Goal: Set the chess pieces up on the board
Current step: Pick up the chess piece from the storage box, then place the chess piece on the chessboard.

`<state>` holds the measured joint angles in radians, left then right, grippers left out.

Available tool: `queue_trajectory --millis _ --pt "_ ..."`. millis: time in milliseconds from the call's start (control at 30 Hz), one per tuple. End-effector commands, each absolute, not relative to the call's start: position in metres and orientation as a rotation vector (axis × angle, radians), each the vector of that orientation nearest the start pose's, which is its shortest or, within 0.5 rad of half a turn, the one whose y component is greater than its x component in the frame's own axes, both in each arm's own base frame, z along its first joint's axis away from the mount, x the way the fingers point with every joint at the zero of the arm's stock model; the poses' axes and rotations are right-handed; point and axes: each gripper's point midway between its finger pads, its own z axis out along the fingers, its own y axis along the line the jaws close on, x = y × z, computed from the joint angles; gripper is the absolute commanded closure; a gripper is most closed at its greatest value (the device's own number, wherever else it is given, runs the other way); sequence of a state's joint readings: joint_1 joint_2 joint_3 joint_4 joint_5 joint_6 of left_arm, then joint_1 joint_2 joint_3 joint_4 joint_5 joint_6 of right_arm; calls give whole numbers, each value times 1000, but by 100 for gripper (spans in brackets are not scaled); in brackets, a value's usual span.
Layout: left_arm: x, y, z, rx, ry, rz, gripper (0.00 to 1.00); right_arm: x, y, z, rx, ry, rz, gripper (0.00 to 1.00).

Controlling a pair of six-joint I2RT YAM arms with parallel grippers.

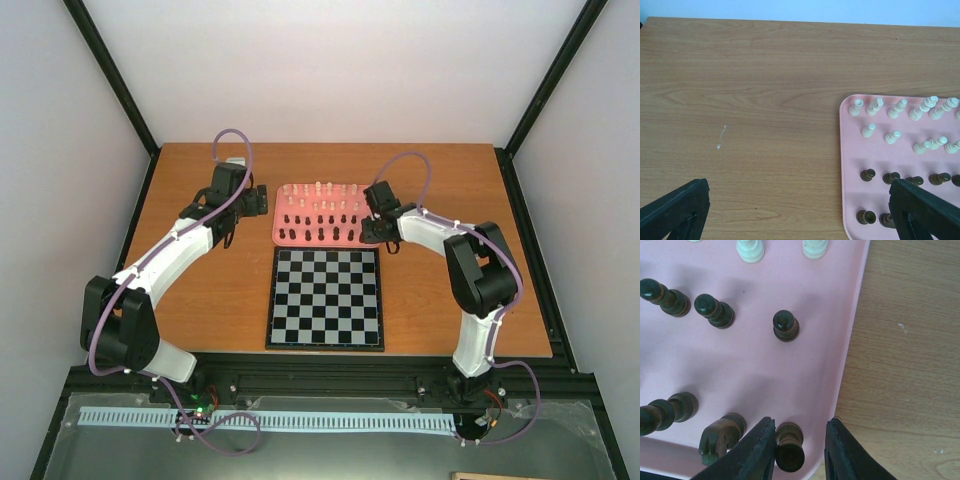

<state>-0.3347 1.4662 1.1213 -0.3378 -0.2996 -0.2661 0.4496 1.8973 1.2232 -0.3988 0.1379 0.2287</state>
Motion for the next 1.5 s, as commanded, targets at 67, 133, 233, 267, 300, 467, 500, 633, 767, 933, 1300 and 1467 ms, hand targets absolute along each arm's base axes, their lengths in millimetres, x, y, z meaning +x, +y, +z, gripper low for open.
queue_trajectory --millis 67,133,233,267,300,467,500,633,767,933,1300,1467 --pt "430 -94 219 -108 2169 -9 0 428 179 43 -247 2602 77 72" --pt "430 -94 218 -106 2170 -8 0 428 180 42 -251 2604 83 74" --pt "430 -93 218 -107 2171 -4 0 429 182 40 -258 2610 87 77" --pt "430 -93 218 -107 2171 -3 0 429 182 40 -259 2612 86 77" --pt "430 -93 218 -107 2171 -3 0 429 182 40 -257 2612 88 78" --pt "430 -94 219 -108 2170 -7 0 429 181 45 -248 2603 84 90" --pt "430 -94 219 -108 2170 -8 0 430 181 47 -245 2598 84 91" --pt "430 -93 218 -109 2171 -5 0 432 180 60 -232 2568 85 94" --pt "428 -93 220 -109 2168 -7 0 434 181 80 -225 2522 107 94" --pt "427 -93 221 -111 2166 -9 0 430 183 111 -221 2468 157 94" --pt "427 -93 223 -112 2162 -13 0 373 198 119 -288 2502 163 94" --pt "425 -93 224 -110 2161 -24 0 360 203 105 -310 2529 155 94"
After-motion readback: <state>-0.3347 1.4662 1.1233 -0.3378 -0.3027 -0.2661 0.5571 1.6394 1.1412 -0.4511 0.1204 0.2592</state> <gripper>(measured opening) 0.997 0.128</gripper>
